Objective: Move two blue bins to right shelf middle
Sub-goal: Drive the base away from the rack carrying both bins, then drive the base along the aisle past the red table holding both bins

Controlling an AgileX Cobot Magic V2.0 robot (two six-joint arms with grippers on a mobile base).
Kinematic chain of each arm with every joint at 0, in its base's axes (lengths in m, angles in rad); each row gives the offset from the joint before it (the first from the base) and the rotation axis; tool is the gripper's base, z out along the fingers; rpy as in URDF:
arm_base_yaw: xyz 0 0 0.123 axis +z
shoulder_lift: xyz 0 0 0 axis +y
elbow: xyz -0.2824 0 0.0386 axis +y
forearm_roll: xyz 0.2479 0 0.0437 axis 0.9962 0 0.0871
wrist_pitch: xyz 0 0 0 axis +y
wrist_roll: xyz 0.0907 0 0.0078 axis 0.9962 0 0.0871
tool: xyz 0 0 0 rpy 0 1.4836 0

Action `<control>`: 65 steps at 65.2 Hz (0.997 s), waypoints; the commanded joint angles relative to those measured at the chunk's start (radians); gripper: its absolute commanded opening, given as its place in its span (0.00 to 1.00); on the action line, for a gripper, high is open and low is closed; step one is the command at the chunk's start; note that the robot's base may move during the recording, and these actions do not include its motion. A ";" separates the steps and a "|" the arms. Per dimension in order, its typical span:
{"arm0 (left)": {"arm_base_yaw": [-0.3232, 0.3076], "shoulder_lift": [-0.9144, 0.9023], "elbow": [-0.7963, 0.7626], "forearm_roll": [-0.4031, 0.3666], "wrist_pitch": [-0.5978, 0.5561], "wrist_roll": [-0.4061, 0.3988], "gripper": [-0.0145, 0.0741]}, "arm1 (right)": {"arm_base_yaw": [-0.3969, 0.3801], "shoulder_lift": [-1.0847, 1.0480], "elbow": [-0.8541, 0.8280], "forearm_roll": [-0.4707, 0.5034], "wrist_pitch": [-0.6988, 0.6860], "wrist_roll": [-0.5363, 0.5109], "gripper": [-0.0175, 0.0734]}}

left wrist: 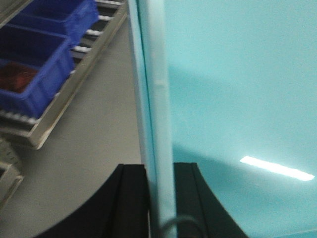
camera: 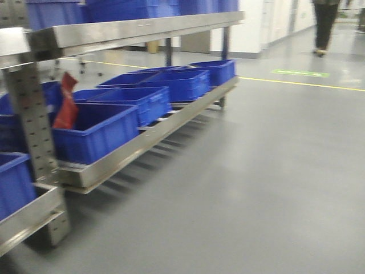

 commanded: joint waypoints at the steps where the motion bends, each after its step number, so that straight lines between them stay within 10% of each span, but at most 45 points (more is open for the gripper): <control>1: -0.007 -0.012 -0.015 -0.034 -0.101 0.001 0.04 | 0.001 -0.017 -0.018 0.048 -0.073 -0.008 0.02; 65: -0.007 -0.006 -0.015 -0.034 -0.101 0.001 0.04 | 0.001 -0.017 -0.018 0.048 -0.073 -0.008 0.02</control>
